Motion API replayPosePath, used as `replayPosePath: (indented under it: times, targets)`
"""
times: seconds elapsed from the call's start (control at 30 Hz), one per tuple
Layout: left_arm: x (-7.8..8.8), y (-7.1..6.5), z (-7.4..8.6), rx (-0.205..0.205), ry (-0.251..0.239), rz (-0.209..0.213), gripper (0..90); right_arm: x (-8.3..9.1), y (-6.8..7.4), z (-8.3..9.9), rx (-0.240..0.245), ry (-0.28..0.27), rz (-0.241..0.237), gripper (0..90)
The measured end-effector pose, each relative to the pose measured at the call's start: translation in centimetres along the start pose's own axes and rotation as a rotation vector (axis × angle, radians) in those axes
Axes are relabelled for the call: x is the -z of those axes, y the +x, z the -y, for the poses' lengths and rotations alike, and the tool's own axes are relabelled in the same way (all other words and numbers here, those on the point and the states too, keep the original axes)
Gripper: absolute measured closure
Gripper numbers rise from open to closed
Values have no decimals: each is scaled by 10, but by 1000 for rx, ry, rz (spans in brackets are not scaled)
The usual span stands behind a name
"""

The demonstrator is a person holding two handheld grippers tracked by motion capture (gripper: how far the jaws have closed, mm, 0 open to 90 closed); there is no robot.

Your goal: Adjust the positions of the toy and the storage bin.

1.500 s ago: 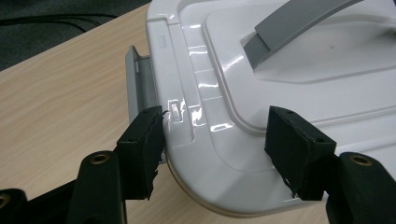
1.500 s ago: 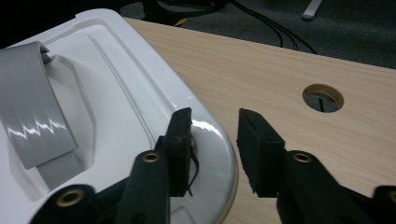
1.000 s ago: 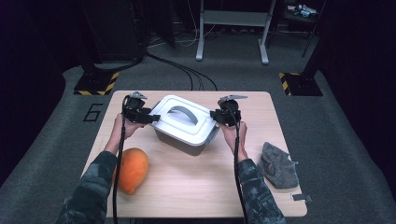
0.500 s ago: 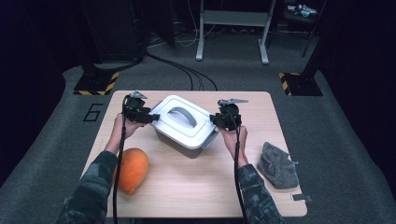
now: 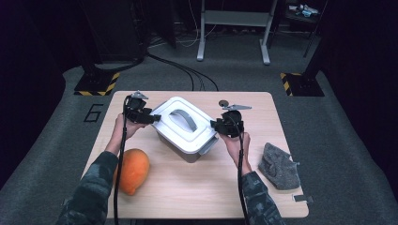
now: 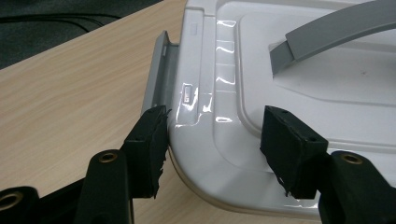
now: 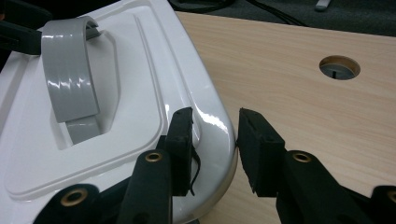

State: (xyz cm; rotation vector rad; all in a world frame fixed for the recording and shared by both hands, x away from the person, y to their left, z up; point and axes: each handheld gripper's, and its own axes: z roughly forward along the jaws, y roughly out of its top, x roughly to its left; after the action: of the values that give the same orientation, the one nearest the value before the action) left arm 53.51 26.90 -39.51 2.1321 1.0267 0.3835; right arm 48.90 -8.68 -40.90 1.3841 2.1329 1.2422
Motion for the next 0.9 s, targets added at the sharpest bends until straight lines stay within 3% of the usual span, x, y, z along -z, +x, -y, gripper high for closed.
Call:
replayPosePath:
  times: [0.4, 0.57, 0.77, 0.9]
  targets:
    - [2, 1, 1, 6, 9, 16, 408, 6, 6, 7, 4, 6, -37, 662]
    - [3, 0, 0, -17, 20, -8, 358, 7, 6, 9, 9, 0, -46, 664]
    - [11, 3, 4, 42, -7, -31, 257, 6, 3, 9, 3, -11, -53, 659]
    - [23, 6, 7, 52, -25, -34, 185, 5, 3, 9, 0, -6, -59, 624]
